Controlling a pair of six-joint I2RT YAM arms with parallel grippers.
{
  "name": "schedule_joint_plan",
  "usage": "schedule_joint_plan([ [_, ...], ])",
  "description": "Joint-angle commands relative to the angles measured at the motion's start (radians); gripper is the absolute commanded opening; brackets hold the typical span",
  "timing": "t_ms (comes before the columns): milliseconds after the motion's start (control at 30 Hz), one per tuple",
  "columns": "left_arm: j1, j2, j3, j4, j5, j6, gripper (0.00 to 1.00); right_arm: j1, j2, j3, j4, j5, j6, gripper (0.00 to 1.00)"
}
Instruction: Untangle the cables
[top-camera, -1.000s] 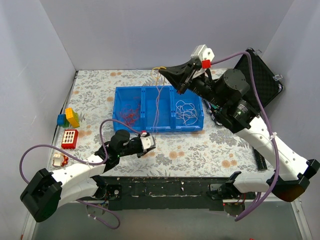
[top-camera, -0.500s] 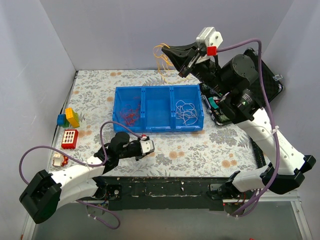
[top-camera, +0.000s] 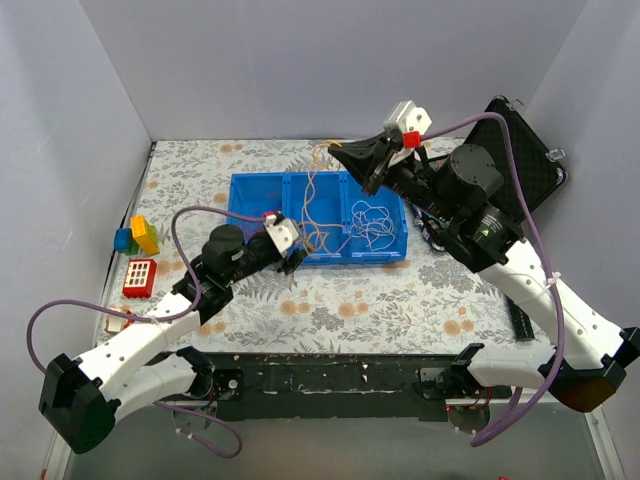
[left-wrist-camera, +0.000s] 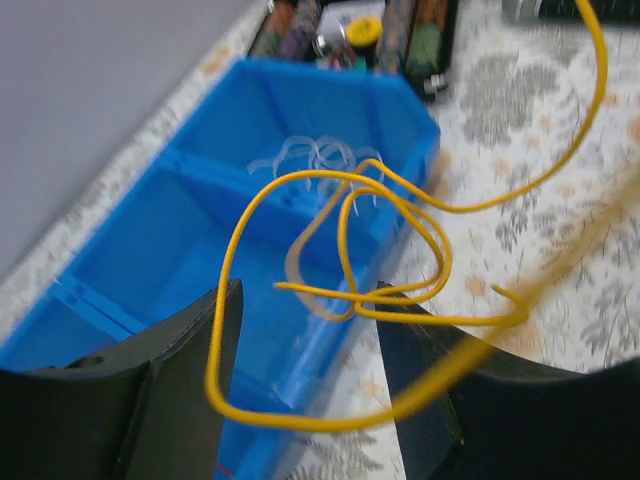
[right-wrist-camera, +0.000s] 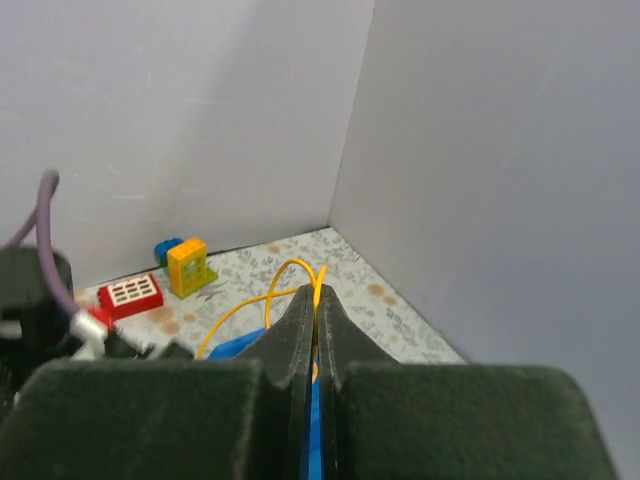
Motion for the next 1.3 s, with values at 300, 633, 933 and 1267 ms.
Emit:
schedule_joint_plan([
  [300, 0.005, -0.058, 0.151, -0.177, 0.209, -0.076, 0.55, -0.005, -0.196, -0.29, 0.047, -0.102, 0.183, 0.01],
  [633, 0.005, -0.046, 0.217, -0.147, 0.174, -0.162, 0.64, -0.005, -0.212, -0.299, -0.014, -0.064, 0.152, 0.01],
  [933, 0.007, -0.026, 0.34, -0.167, 0.165, -0.289, 0.95, -0.005, -0.215, -0.314, -0.083, -0.03, 0.128, 0.01],
  [1267, 0.007, -0.038, 0.297, -0.225, 0.219, -0.208, 0.98, -0.005, -0.222, -0.284, -0.098, 0.01, 0.056, 0.01],
])
